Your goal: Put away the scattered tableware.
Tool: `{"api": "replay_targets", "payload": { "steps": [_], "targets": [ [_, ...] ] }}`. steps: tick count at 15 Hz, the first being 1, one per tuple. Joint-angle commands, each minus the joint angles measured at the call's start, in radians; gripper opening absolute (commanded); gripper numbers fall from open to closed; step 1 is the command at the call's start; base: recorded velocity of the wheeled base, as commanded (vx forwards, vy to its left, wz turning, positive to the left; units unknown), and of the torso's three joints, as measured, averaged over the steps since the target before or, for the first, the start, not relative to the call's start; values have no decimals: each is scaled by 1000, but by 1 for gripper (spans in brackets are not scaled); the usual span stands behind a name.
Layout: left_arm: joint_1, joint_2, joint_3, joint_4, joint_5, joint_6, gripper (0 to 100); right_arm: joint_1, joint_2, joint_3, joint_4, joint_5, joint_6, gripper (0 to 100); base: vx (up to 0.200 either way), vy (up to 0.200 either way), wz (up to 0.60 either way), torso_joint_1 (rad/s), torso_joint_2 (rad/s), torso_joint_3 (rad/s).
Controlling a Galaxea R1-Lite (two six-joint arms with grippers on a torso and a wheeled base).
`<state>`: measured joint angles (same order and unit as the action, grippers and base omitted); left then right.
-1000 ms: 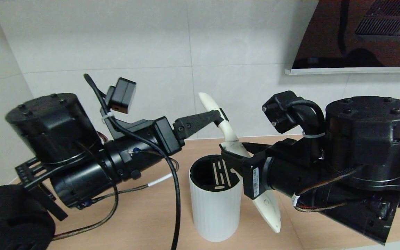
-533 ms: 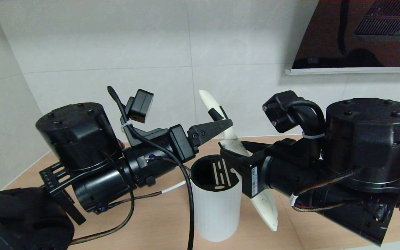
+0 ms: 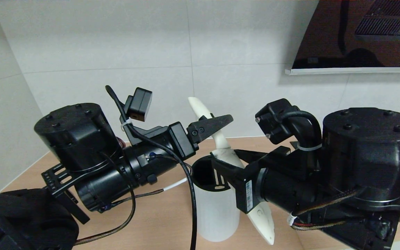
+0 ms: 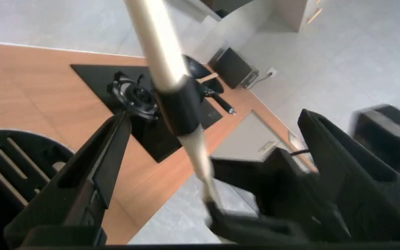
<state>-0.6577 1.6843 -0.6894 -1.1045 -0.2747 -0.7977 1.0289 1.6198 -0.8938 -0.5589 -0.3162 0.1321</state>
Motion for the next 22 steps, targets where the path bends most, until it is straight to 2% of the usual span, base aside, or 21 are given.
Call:
{"api": "replay_targets", "payload": {
  "steps": [1,13,14,22],
  "targets": [
    [0,3,-1,-2,0,0,100,14,-5,7,-3,0,-2,0,0,0,0,0,0,0],
    [0,-3,1,-2,0,2,100,45,-5,36,-6,0,-2,0,0,0,0,0,0,0],
    [0,0,1,-2,-1,2,0,46,-5,36,-6,0,-2,0,0,0,0,0,0,0],
    [0,2,4,-11,0,3,0,49,-26,39,-6,0,-2,0,0,0,0,0,0,0]
  ]
}}
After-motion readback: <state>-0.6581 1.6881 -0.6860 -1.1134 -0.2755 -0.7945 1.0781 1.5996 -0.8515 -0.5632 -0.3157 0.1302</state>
